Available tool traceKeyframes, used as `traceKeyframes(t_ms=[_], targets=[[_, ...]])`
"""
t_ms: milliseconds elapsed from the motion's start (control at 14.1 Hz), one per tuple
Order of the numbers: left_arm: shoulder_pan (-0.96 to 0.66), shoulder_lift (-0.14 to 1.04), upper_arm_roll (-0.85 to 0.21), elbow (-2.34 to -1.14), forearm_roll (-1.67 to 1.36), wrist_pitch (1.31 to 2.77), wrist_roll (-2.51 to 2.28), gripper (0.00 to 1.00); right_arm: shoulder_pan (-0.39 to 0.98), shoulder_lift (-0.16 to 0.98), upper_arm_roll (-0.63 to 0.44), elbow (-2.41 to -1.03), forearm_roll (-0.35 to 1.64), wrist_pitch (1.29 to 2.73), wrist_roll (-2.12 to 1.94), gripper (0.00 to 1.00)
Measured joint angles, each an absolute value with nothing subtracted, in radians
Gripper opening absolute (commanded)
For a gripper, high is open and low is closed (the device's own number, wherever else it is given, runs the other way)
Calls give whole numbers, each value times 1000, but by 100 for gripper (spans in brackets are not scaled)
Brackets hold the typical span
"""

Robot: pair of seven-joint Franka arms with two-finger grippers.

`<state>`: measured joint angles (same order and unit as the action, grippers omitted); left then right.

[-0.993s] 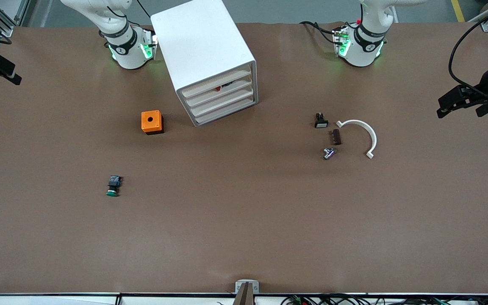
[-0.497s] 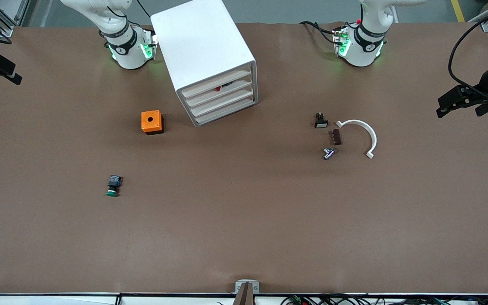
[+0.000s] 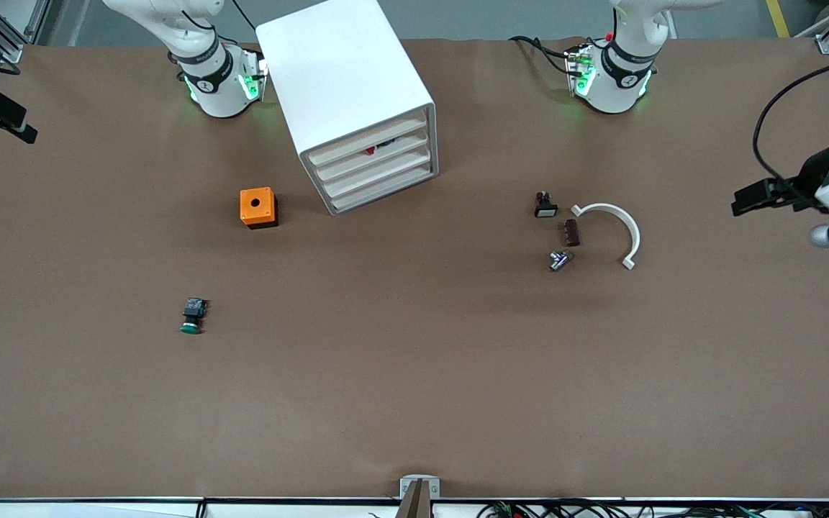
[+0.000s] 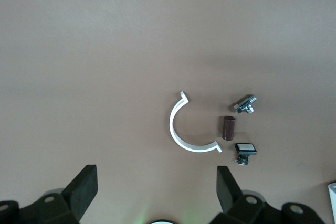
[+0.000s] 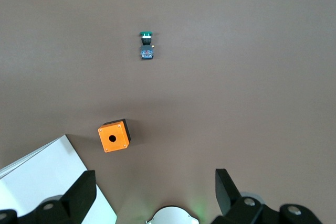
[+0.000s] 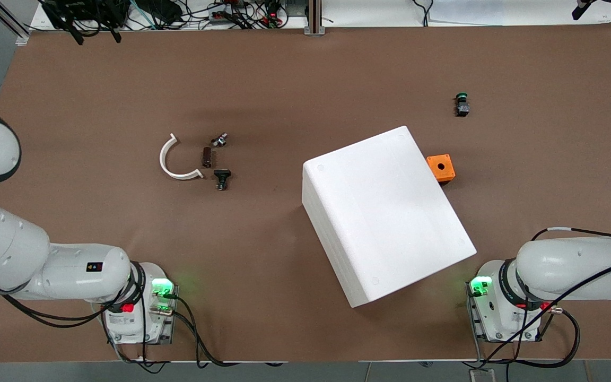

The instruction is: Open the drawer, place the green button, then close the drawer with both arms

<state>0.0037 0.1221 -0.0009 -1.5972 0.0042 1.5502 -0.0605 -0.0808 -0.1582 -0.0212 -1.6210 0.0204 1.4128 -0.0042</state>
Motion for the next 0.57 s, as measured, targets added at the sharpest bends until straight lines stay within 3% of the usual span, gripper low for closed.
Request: traceKeyframes(t_ms=[568], targets=[[-1,300,-5,-1596,4,1660,-63,100,-82,-158,-24,-1621,20,1413,-3,100]])
